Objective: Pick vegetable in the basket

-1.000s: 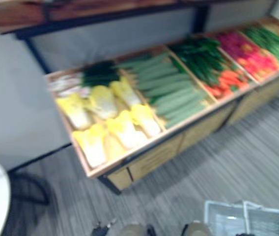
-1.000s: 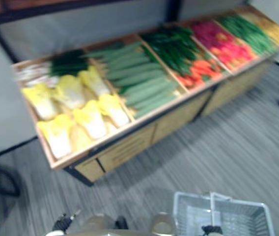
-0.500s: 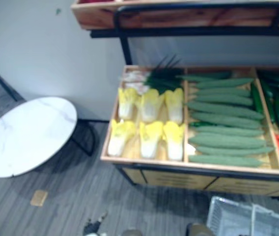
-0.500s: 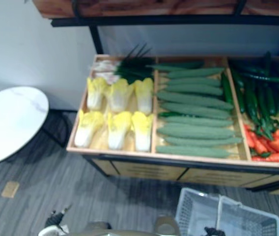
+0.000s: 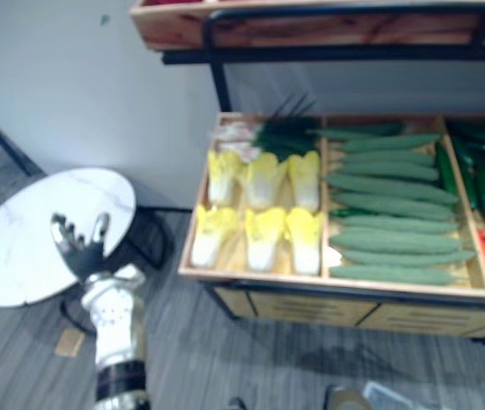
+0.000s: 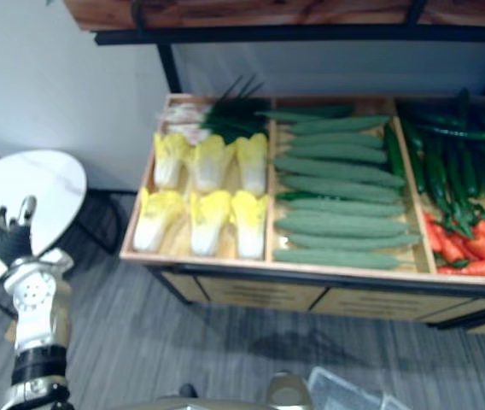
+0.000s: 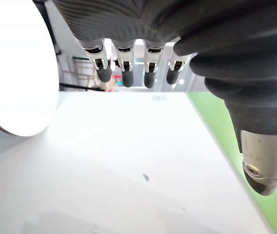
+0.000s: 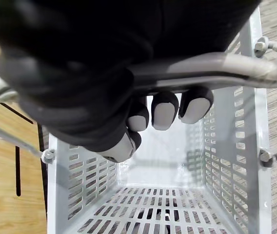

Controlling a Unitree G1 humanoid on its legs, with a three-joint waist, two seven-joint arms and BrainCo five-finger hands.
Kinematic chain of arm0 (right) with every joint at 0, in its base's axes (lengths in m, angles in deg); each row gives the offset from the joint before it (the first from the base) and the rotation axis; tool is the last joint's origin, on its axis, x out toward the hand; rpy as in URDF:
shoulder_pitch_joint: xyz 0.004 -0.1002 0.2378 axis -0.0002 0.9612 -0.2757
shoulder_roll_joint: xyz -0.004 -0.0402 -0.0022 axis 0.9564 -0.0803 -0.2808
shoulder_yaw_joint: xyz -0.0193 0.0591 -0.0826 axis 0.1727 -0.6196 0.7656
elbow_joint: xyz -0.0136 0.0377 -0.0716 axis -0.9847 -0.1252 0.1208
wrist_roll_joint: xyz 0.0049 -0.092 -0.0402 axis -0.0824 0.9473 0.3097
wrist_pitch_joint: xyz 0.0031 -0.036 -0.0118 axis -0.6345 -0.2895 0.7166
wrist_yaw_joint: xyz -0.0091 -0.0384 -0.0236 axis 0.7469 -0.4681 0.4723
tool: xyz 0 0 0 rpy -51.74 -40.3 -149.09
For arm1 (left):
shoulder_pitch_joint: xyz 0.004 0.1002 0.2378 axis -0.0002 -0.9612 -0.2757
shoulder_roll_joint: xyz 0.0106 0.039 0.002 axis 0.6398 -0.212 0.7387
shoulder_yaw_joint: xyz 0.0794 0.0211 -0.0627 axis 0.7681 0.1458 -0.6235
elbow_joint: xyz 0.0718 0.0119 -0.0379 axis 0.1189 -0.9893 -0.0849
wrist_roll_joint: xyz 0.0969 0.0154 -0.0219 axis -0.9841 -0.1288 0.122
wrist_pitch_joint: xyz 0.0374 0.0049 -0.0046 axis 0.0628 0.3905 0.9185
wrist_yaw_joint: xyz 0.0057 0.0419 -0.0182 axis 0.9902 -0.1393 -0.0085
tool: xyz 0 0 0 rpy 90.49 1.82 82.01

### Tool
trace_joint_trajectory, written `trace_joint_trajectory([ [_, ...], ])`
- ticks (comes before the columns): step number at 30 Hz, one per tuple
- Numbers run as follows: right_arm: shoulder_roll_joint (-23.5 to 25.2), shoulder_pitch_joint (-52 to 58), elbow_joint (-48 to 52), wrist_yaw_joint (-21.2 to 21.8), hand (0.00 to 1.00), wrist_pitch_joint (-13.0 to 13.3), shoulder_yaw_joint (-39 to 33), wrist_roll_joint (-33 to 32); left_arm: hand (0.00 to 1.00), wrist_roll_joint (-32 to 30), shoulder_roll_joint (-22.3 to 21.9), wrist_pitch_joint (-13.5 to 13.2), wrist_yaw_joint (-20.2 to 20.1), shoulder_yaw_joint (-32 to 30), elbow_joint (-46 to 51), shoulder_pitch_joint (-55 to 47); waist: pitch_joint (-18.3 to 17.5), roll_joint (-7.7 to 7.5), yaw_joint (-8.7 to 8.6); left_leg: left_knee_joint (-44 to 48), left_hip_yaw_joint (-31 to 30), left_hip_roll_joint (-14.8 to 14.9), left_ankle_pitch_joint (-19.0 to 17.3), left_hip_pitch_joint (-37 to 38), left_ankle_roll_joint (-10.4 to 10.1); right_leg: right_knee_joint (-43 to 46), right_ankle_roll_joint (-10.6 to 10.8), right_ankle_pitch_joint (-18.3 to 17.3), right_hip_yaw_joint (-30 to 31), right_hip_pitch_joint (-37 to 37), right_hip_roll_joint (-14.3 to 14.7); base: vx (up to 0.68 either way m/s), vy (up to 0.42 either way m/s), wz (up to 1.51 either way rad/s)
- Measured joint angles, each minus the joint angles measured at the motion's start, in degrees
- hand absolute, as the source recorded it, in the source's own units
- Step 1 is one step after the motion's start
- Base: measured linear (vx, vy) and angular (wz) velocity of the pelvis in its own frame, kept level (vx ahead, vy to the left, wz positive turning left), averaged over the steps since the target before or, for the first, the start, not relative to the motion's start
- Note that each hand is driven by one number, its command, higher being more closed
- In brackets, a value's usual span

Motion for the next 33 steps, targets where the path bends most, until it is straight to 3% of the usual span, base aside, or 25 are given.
trace_joint_trajectory([
  [3,-0.11,0.00,0.04,0.14,1.00,-0.02,0.04,0.11,0.00,-0.59,1.34,0.52,0.66,5.76,0.02,2.46,0.01,-0.02,-0.57,-0.34,0.80,-0.09,0.06,0.51,0.09,-1.50,0.08,1.16,0.70,0.55,0.29,-0.01,0.026,-0.15],
  [6,-0.62,-0.49,0.36,0.22,1.00,0.01,0.37,0.22,0.00,-5.43,1.45,2.43,0.46,12.13,-0.18,4.77,0.30,0.05,-0.63,-0.46,2.25,-0.28,0.06,0.23,0.13,-2.25,0.12,1.90,2.08,-0.61,0.38,-0.04,0.022,-0.25],
  [9,-0.94,-1.55,0.81,0.20,1.00,0.09,0.97,0.29,0.00,-10.24,1.41,4.42,-0.55,16.77,-0.76,6.35,0.89,0.20,-1.93,-0.27,4.04,-0.50,0.00,-1.20,0.23,-1.89,0.56,2.30,4.30,-3.27,0.42,-0.04,0.023,-0.29],
  [16,-1.75,-7.31,1.85,-0.12,1.00,0.00,1.03,0.31,0.00,-15.82,1.70,7.81,-4.02,24.03,-9.70,18.68,6.77,0.01,-3.86,1.94,6.87,-0.82,-0.09,-5.97,0.69,-0.82,0.48,4.65,7.93,-9.44,0.37,-0.03,0.010,-0.21],
  [22,-1.73,-10.76,2.25,-2.27,1.00,0.20,1.17,0.24,0.00,-19.13,2.31,10.02,-3.87,24.92,-16.73,24.90,11.61,-0.56,-4.01,3.78,8.02,-0.67,-0.62,-8.30,1.23,1.12,0.48,4.67,9.40,-12.71,0.35,-0.01,-0.005,-0.10],
  [28,-1.59,-11.81,2.65,-3.40,1.00,0.34,1.29,0.17,0.00,-21.43,2.29,12.85,-2.91,24.79,-20.81,26.00,13.52,-0.84,-3.74,5.32,8.67,-0.43,-1.30,-9.75,1.54,2.12,0.48,4.66,10.15,-14.34,0.27,0.01,-0.002,-0.04],
  [33,-0.92,-11.80,4.04,-4.15,1.00,0.30,1.29,0.08,0.00,-23.38,2.09,13.49,-1.40,23.60,-20.93,25.97,14.97,-1.09,-3.54,6.39,9.42,-0.26,-1.89,-9.79,1.72,2.58,0.52,4.64,10.54,-14.40,0.13,0.00,0.003,-0.03],
])
